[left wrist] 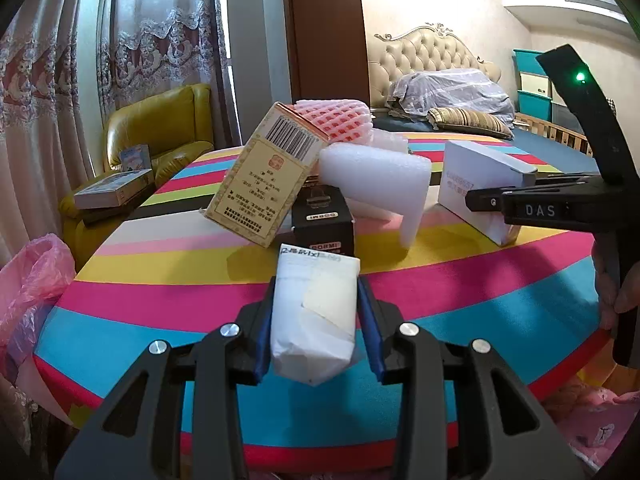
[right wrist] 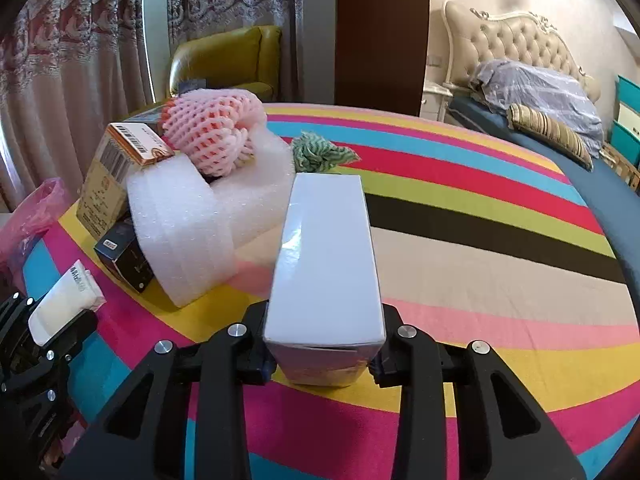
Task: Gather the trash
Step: 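Lift the white packet and white box off the table with both tools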
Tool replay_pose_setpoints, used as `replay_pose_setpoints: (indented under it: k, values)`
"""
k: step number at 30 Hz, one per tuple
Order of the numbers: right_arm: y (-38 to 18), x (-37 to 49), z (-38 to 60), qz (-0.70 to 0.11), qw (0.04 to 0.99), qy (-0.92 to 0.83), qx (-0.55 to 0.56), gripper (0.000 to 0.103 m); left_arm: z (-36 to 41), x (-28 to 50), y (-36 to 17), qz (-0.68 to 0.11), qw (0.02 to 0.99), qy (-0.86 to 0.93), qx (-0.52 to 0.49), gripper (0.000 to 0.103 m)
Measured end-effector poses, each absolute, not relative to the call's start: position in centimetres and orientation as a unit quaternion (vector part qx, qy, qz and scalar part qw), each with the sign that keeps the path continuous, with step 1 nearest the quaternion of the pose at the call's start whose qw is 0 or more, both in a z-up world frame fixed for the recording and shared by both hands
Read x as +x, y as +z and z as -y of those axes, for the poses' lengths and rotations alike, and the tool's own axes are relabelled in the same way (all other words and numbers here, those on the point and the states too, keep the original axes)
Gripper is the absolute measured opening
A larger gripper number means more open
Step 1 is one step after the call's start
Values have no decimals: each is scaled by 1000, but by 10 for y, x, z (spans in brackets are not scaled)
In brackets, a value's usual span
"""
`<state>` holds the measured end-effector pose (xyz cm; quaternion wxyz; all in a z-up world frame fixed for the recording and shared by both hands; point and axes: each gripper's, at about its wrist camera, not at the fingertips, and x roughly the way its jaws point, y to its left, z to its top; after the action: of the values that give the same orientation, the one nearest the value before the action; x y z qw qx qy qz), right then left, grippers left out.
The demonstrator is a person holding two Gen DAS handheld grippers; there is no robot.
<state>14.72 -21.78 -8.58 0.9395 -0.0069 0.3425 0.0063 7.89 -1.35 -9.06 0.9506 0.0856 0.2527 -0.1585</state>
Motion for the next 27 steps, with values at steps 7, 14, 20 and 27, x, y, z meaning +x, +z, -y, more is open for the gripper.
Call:
replay_pose_setpoints:
  k: [7,14,20,27]
  values:
    - [-78,126,208,-286,957,-7,-38,33,11,78,-90,-251,951,-158,84,37]
    - [-76,121,208,-272,961,-14,-44,33,8,80,-89,-247,953,-154,78,37]
    - [-75,114,204,-262,964,-17,-51,33,7,78,-89,-242,955,-152,77,37]
    - [-75,110,202,-255,966,-18,-49,33,8,76,-89,-239,956,-151,77,37]
